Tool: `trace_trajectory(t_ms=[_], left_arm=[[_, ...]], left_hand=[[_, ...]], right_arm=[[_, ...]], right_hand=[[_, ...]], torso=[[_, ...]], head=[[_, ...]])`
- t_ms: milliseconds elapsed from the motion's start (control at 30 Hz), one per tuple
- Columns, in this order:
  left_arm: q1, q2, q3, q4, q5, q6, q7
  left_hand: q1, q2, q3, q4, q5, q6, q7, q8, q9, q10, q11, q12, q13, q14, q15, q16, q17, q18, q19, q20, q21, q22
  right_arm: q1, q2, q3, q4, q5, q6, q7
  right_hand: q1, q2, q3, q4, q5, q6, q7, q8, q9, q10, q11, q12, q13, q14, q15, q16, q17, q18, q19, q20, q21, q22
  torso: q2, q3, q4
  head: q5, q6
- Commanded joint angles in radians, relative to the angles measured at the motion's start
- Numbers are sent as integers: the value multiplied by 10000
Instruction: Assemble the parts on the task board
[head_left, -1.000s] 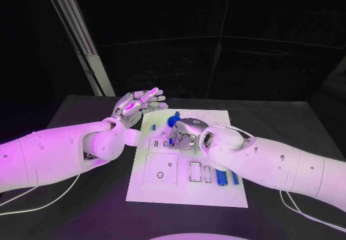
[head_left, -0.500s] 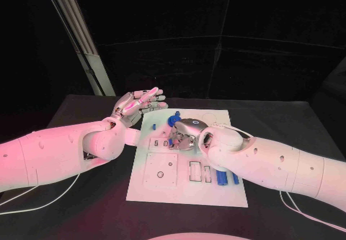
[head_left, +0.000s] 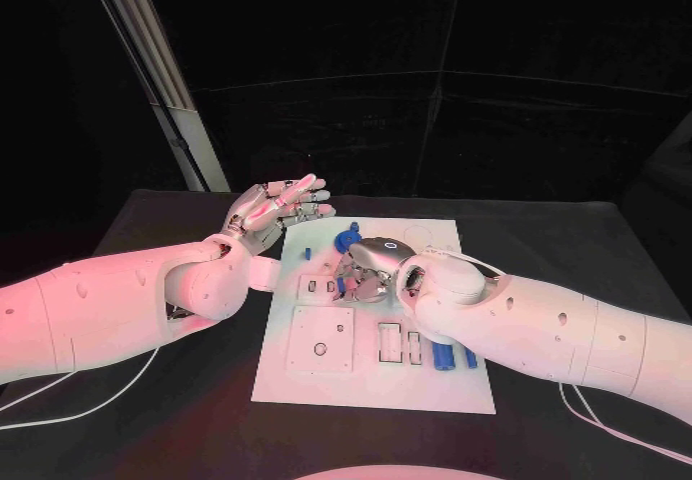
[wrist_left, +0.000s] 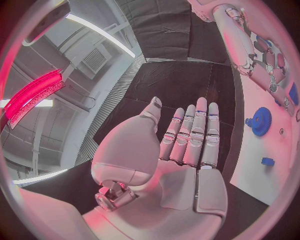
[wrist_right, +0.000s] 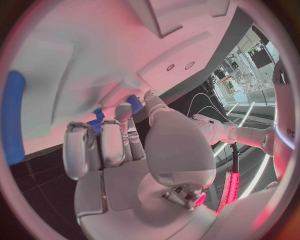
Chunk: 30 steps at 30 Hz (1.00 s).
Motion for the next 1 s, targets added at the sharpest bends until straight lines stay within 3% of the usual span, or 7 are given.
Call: trace_trajectory(t_ms=[33,233,400,733,833,900,1000], left_arm=[[17,13,9,3,11,95,68],[17,12,9,-22,11,112,56],[16,-18,8,-145,-77,203,-97],[53,-235,11,-438,-1952,647,-1130],[154,-335,12,-373,-2893,733,-2415],[260,-348,11,-360,-3787,946,-3542],[423,-364,11,-317,-5251,1262,-4858]], left_hand=[[28,88,11,-71,25,-3,279,-32,-7,15,-3,-62,-7,36,24,-48,-14,151,91,-11,-64,-11],[28,90,8,-73,24,-6,279,-34,-8,12,-2,-64,-8,35,24,-50,-14,151,91,-11,-66,-12],[90,161,-56,-178,31,217,163,42,18,274,-133,16,19,693,-159,234,171,160,528,-174,144,49],[248,266,-77,-371,80,1527,-863,435,121,3069,-1299,937,468,4748,-1601,3012,2278,169,4014,-1624,2108,862],[159,162,-123,-373,38,1839,-1120,438,188,4012,-1623,1436,945,5034,-1920,8744,8115,115,4878,-1991,2998,1328],[-236,41,-357,-158,36,1837,-1177,506,265,4134,-1667,1949,1453,5015,-1959,10328,9901,80,5117,-2049,3549,1656],[-843,180,-657,369,50,1835,-1222,750,421,3972,-1707,2735,2193,4998,-2044,11460,11248,51,5148,-2087,4133,2035]], right_arm=[[-6,-18,-17,3,-80,-339,-164],[-58,-184,-16,189,134,-1256,206],[-91,-716,-5,633,1397,-1773,2040],[200,-2528,268,1943,4366,-580,3975],[370,-3326,343,2361,5139,-301,3969],[466,-3762,372,2528,5477,-283,3921],[539,-4148,473,2606,5694,-339,3862]], right_hand=[[-160,16,-276,152,-44,-109,24,-60,14,-75,31,44,15,278,102,-70,3,-22,-3,78,-69,750],[-112,68,-716,423,-19,-271,80,-117,4,-139,79,90,34,272,139,-99,-18,-17,-16,109,-81,730],[337,251,-847,370,103,-564,164,-199,-12,-205,146,146,64,222,195,-218,-156,47,-227,157,-199,454],[1099,431,-1265,108,199,-457,137,-33,50,-851,129,-713,-743,-52,198,-936,-892,293,-1069,184,-759,-645],[1265,532,-1317,52,279,-387,111,4,56,-861,101,-781,-845,-57,173,-1029,-955,302,-1098,163,-805,-701],[1303,563,-1336,43,305,-377,107,9,55,-864,95,-804,-878,-56,168,-1058,-976,307,-1113,157,-823,-727],[1414,643,-1376,14,491,-365,99,14,51,-867,83,-842,-942,-56,155,-1130,-1023,315,-1131,142,-856,-772]], torso=[[0,2,-8],[-7,8,-1],[-26,17,-9],[-145,39,-80],[-198,57,-146],[-232,78,-166],[-296,123,-202]], head=[[-10,-1],[-11,-1],[69,9],[165,48],[197,11],[223,-4],[238,-60]])
